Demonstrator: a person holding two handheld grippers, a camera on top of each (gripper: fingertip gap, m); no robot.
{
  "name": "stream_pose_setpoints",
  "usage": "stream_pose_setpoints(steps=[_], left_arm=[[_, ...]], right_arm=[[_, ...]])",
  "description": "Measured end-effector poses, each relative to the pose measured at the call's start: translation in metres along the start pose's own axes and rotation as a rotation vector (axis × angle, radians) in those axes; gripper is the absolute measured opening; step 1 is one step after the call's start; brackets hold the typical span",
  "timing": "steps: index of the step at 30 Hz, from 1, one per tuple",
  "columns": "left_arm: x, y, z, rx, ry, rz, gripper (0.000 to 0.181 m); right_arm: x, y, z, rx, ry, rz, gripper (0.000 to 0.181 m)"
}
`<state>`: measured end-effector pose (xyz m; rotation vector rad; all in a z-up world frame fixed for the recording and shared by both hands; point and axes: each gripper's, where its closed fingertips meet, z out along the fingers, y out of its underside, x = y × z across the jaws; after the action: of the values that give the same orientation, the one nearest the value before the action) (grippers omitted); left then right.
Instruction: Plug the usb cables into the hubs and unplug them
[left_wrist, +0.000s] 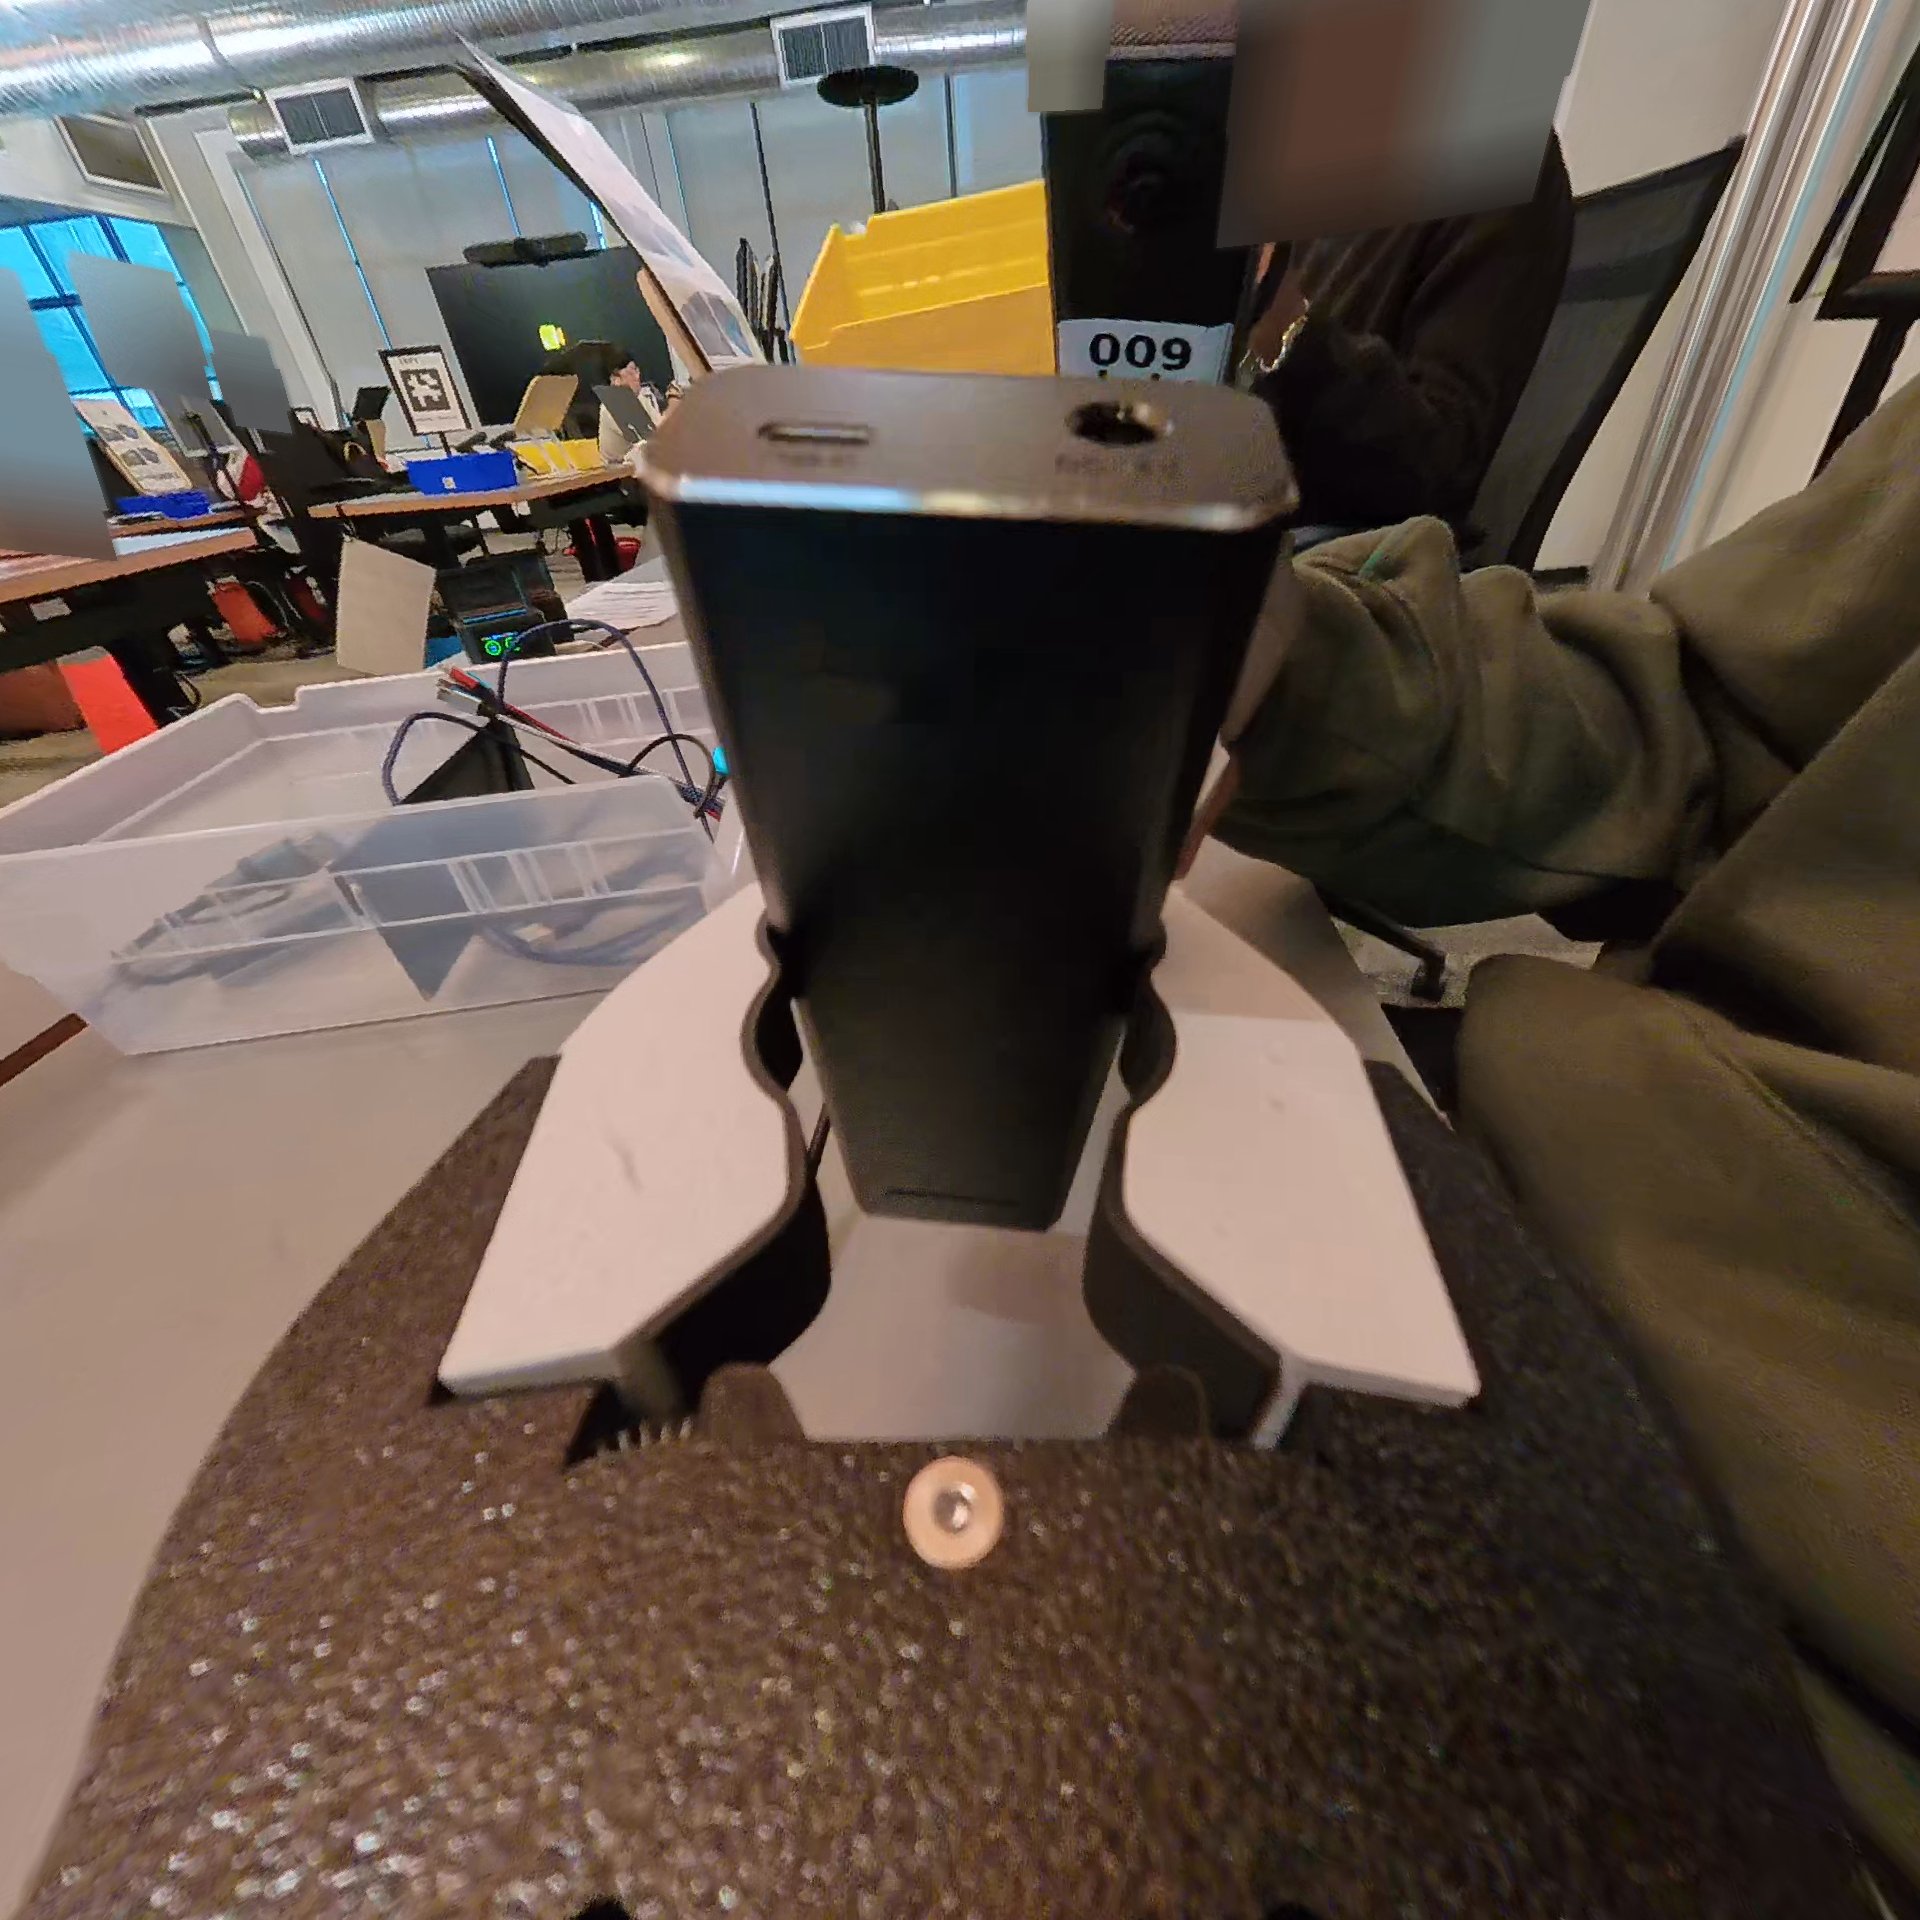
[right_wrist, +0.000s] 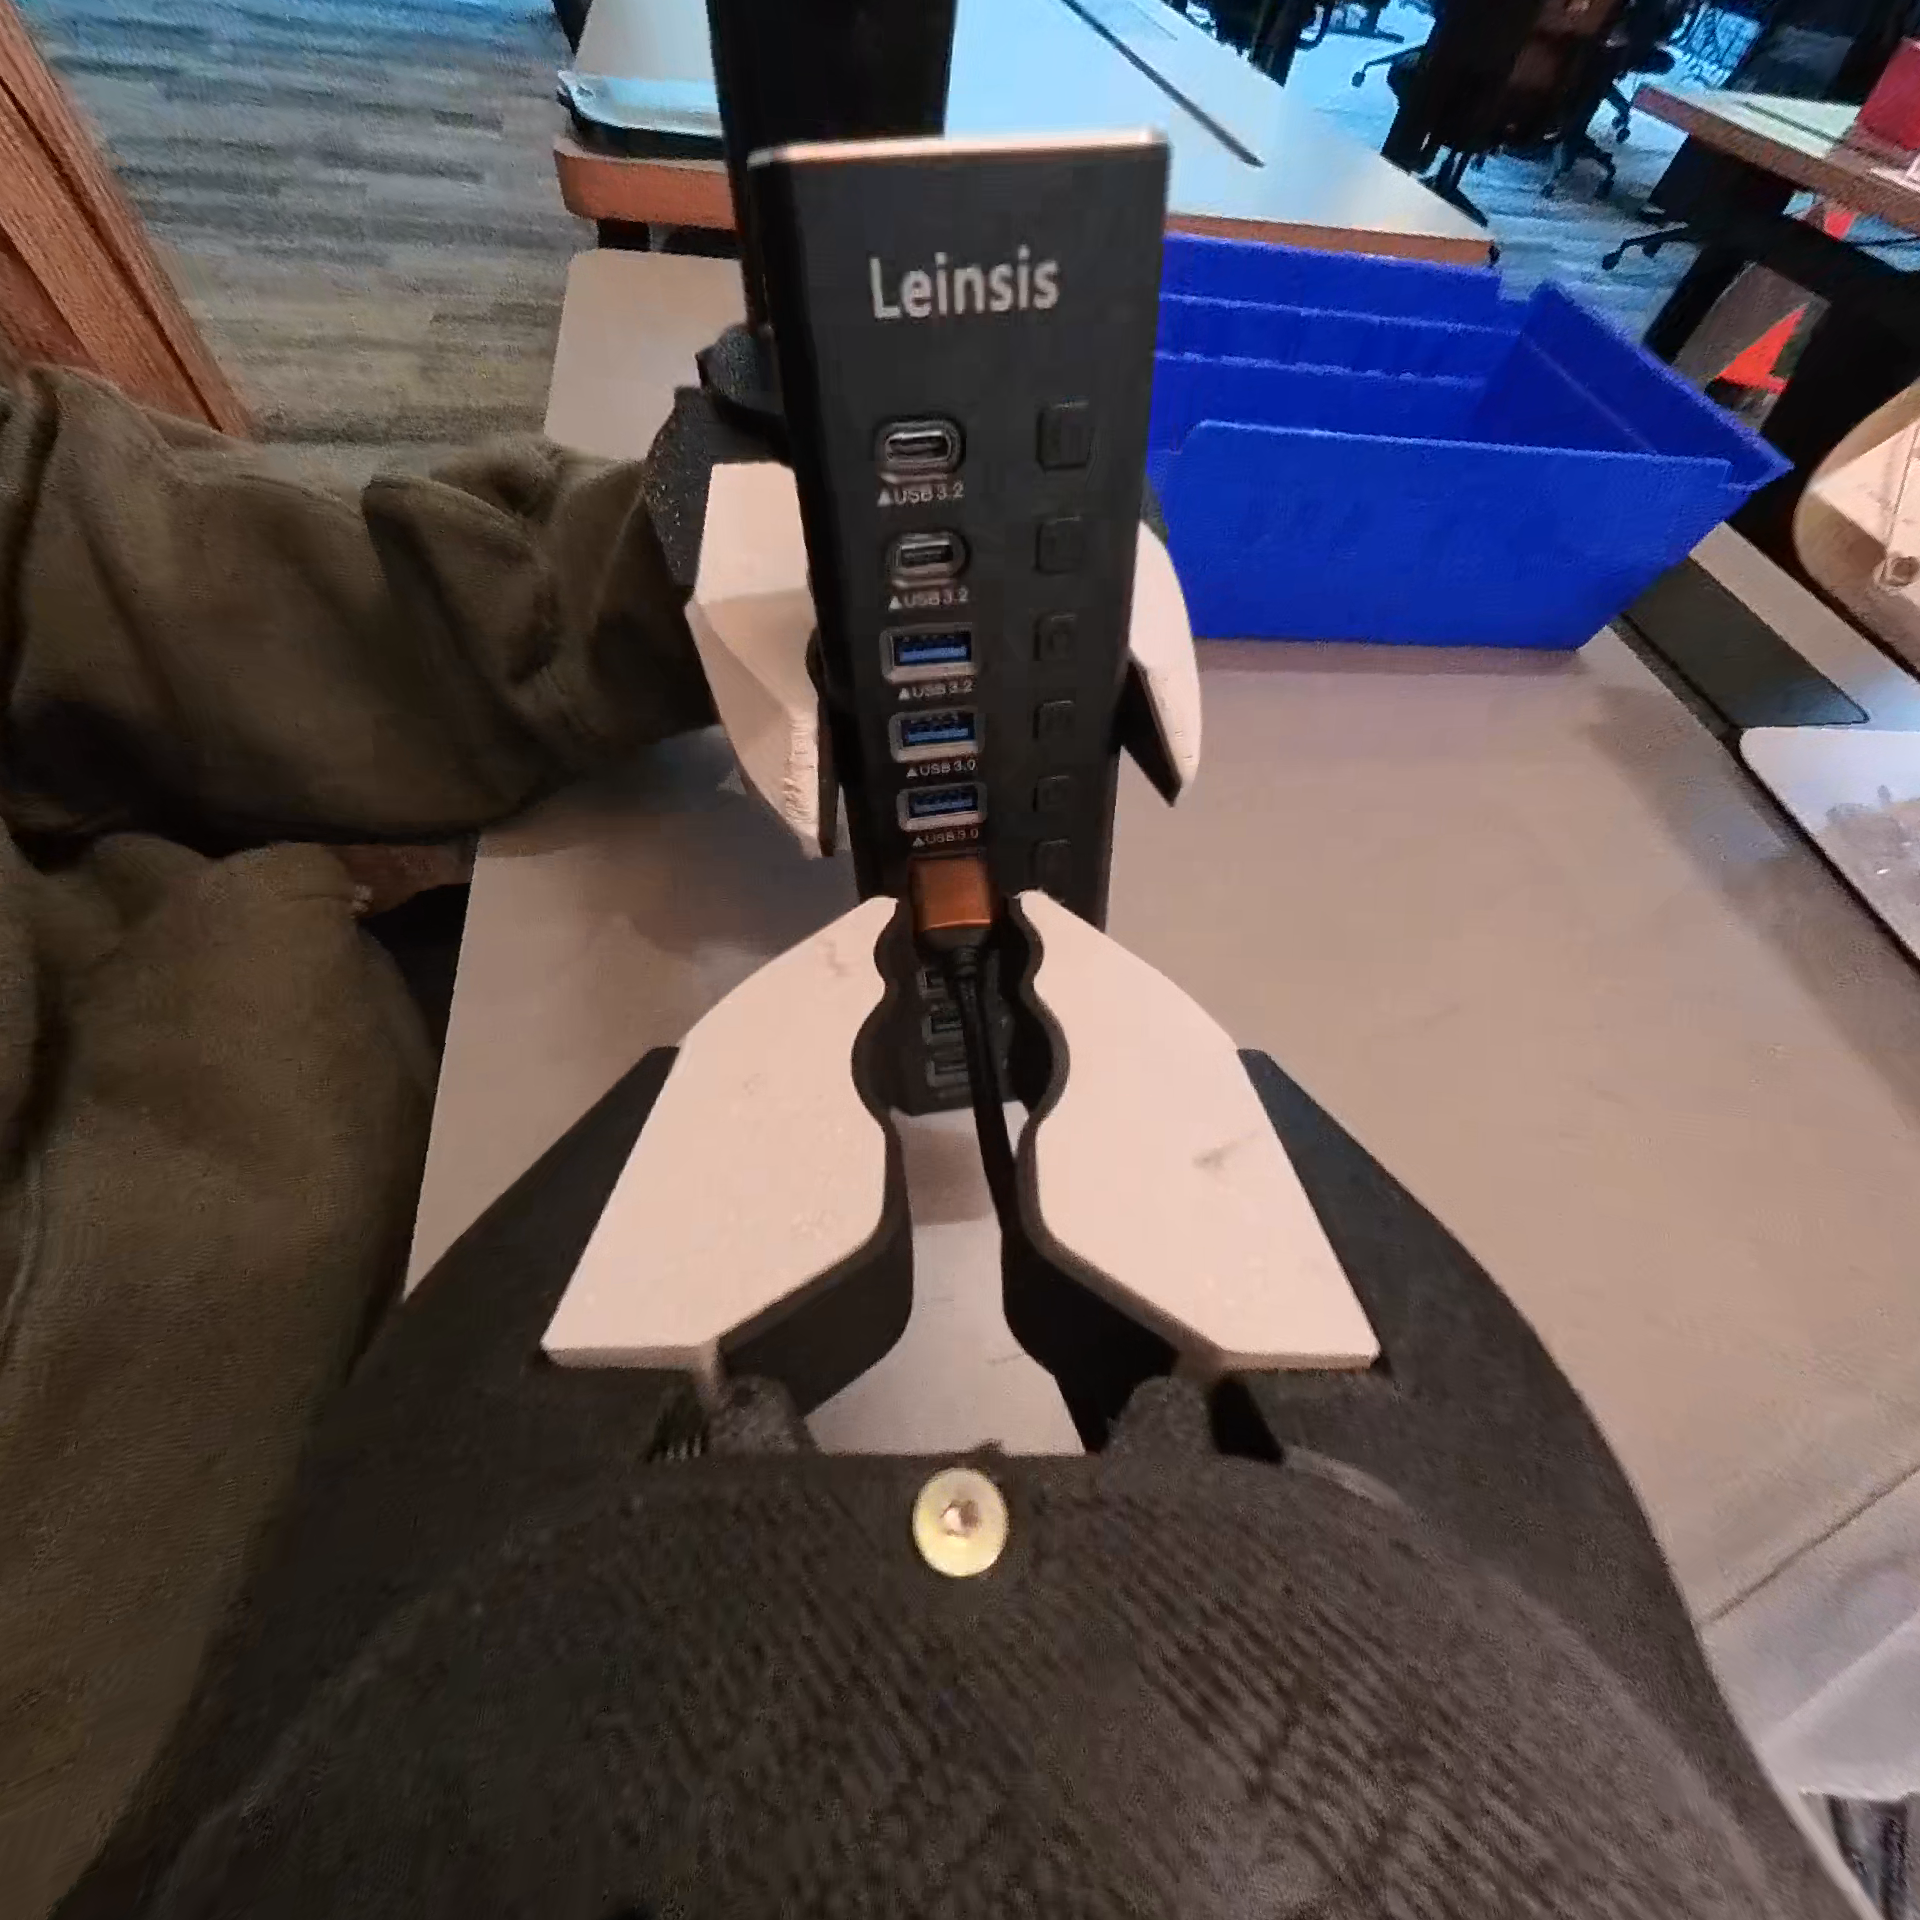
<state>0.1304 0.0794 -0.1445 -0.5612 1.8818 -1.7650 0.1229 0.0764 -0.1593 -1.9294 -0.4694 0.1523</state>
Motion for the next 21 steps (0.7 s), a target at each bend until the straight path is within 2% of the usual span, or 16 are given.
stream_pose_setpoints(steps=[8,14,21], left_arm=[[0.008,-0.005,0.011,-0.027,0.012,0.031,0.06],[0.009,-0.01,0.014,-0.036,0.001,0.05,0.06],[0.012,-0.014,0.015,-0.036,0.005,0.066,0.06]], right_arm=[[-0.004,0.0,-0.018,-0.077,-0.015,-0.029,0.016],[-0.003,-0.004,-0.026,-0.151,0.065,-0.08,0.016],[-0.004,-0.007,-0.034,-0.175,0.088,-0.104,0.016]])
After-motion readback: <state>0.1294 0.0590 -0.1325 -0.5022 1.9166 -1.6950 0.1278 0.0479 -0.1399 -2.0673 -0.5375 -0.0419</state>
